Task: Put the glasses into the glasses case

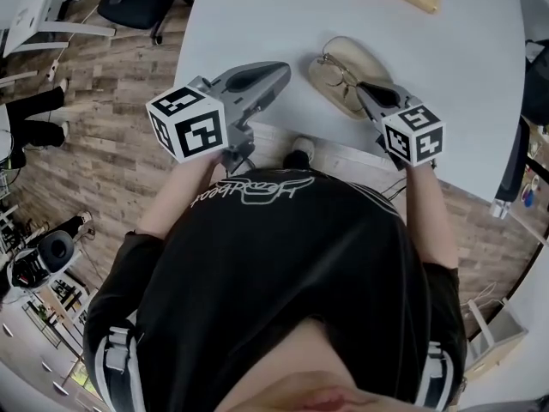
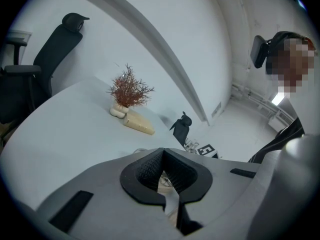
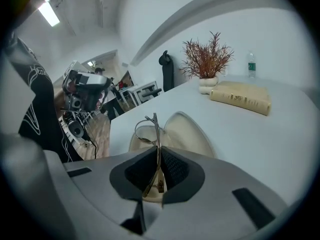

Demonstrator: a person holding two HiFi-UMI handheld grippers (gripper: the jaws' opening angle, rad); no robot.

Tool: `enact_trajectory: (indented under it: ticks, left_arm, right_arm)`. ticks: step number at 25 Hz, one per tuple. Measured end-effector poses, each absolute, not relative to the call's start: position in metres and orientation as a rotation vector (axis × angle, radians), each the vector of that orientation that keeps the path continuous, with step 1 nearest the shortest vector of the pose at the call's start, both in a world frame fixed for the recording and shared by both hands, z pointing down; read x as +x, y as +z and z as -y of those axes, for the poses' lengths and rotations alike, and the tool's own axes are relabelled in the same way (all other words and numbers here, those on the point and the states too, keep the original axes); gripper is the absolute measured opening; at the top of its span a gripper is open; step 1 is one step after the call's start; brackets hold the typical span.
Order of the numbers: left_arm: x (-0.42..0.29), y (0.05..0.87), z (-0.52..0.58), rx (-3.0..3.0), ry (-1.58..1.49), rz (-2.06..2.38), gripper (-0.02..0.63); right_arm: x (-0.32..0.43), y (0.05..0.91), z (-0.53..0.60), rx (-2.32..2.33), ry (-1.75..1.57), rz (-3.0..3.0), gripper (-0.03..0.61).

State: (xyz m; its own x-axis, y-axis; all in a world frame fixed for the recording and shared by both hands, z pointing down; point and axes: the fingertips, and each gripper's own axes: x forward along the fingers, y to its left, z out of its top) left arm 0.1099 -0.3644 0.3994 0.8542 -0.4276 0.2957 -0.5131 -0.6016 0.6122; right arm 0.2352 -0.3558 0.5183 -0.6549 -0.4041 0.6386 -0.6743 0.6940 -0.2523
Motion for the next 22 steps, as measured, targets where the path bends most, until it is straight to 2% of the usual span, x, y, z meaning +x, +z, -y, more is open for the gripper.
enact_trajectory:
  ticks: [22]
  left_arm:
    - [0.099, 0.414, 0.370, 2.256, 0.148, 0.740, 0.006]
  right_arm:
    - [0.235, 0.554, 0.354, 0.707, 0.658, 2.196, 0.025]
